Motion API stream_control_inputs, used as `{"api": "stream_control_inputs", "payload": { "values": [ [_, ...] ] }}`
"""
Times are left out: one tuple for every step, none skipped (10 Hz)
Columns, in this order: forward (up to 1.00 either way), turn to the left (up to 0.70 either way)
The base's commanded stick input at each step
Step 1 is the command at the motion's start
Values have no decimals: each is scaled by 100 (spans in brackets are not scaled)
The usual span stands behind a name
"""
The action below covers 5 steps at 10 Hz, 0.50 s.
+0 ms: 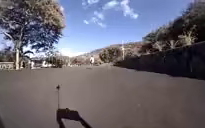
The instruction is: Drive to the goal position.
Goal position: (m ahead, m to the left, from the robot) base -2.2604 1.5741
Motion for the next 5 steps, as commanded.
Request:
{"api": "stream_control_inputs", "payload": {
  "values": [
    [50, 0],
    [50, 0],
    [50, 0],
    [50, 0],
    [50, 0]
  ]
}}
